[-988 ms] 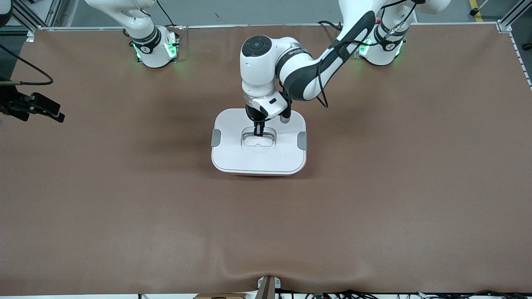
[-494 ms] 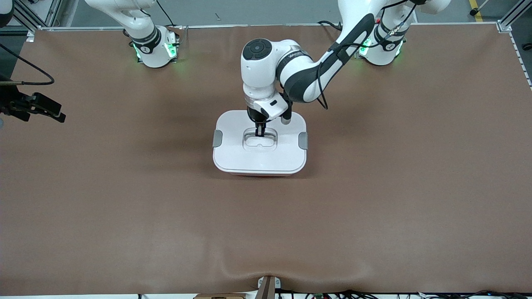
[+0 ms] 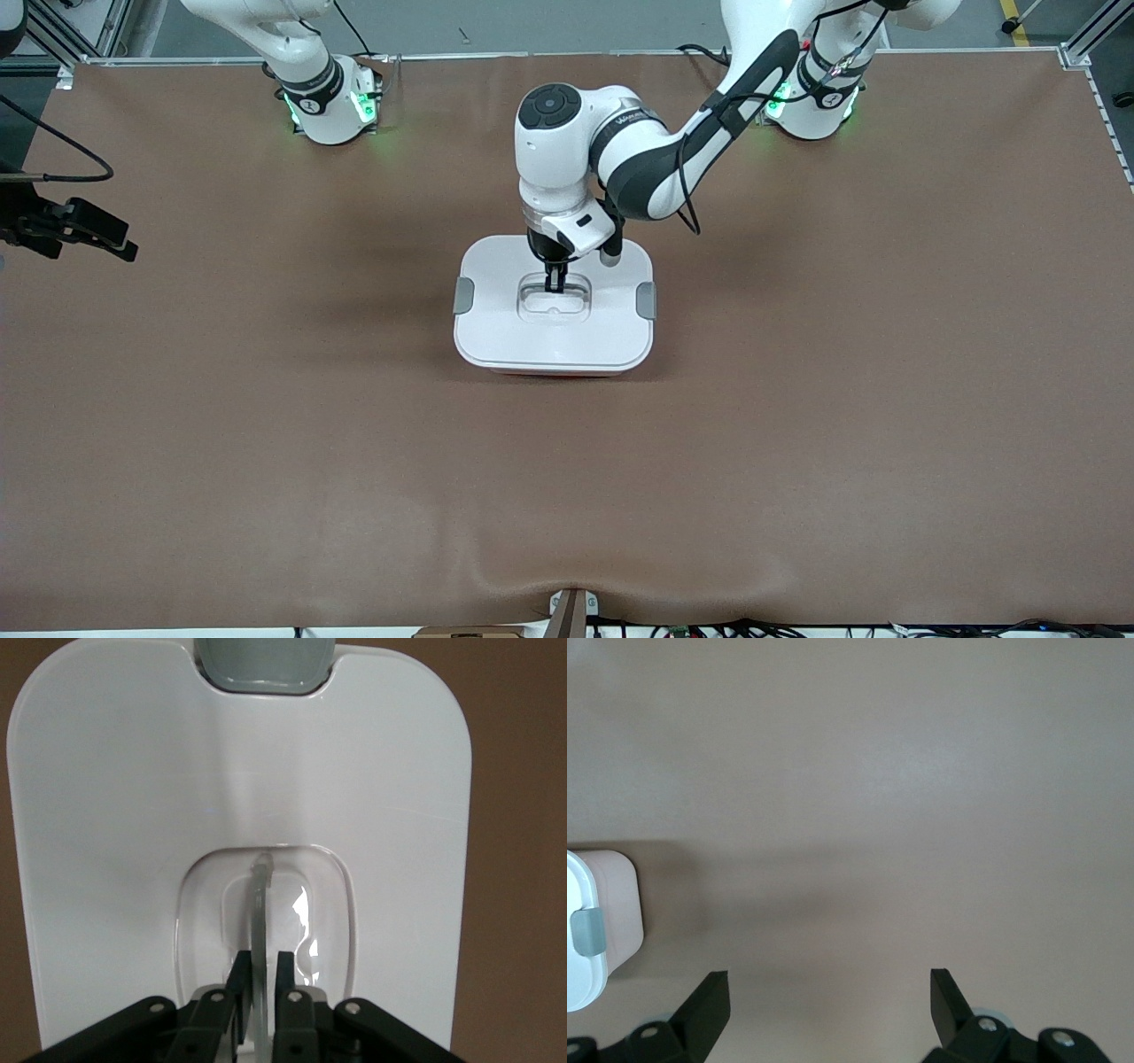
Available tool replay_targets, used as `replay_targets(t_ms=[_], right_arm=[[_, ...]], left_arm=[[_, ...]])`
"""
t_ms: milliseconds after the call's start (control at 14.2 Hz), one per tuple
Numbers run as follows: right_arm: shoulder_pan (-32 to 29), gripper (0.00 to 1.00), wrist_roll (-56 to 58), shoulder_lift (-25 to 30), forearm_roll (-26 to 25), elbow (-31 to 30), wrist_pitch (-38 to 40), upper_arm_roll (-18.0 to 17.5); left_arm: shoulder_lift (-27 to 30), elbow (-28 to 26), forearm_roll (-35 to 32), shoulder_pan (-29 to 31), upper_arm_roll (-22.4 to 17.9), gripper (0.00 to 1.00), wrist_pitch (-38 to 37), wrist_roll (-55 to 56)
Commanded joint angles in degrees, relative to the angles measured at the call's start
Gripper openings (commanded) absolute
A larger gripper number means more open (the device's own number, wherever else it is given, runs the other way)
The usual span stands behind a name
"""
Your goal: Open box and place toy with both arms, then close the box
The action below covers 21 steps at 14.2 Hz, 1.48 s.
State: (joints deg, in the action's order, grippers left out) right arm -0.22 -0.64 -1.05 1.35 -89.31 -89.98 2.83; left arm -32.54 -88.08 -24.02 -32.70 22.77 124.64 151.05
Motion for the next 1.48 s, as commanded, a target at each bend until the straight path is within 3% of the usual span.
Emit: replay_targets(t_ms=[0, 423, 1129, 1411], right_arm=[[0.22, 1.0, -0.85, 0.53, 0.76, 0.1, 0.51, 0.16], [1.45, 1.0, -0.32, 0.7, 0.67, 0.46, 0.59, -0.19], [1.37, 1.0, 0.56, 0.7, 0.49, 0.46, 0.51, 0.07], [1.37, 1.0, 0.56, 0.7, 0.49, 0.28, 0.59, 0.07]], left_arm=[[2.21, 0.27, -1.3, 0.26, -0.27, 1.0, -1.06, 0.12], [6.16, 5.02, 4.22, 3.33, -0.1, 1.0, -8.45, -10.39], [15.13, 5.2, 15.74, 20.46, 0.34, 1.0, -21.8, -57.22], [16.8, 5.2, 16.28, 25.57, 0.34, 1.0, -27.33, -74.37]])
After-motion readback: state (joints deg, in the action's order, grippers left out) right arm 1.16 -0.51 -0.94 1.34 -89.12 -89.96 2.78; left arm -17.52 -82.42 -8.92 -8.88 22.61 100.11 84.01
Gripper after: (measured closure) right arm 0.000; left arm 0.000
